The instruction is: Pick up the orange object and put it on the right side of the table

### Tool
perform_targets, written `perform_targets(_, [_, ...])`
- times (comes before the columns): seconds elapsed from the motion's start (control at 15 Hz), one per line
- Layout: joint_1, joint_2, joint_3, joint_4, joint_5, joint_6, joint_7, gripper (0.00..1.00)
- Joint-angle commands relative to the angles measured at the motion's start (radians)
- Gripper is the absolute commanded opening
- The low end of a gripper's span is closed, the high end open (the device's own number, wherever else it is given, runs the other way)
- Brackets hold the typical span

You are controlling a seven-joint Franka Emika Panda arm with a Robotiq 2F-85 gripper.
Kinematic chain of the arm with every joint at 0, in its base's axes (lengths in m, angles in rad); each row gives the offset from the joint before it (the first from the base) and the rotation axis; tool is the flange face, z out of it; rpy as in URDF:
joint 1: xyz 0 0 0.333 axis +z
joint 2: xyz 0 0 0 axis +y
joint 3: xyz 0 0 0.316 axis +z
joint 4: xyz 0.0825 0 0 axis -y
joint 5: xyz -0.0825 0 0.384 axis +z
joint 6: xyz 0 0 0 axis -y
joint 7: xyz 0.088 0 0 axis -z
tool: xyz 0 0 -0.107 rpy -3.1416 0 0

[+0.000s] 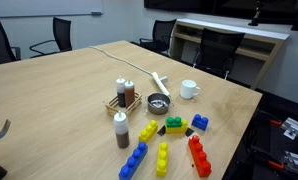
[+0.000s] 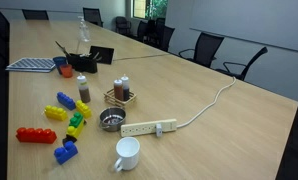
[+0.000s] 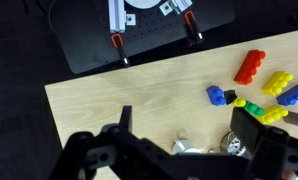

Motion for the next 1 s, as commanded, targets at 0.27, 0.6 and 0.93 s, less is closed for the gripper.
perform_targets(0.27, [-0.019,0.029,0.052,-0.026,0.026,0.006,0.055,1.00])
perform_targets(0.6, [-0.023,0.014,0.160,-0.200,0.132,0.063,0.280,1.00])
perform_targets(0.93, [-0.017,0.038,0.147,-0.161,0.107,0.026,0.219,1.00])
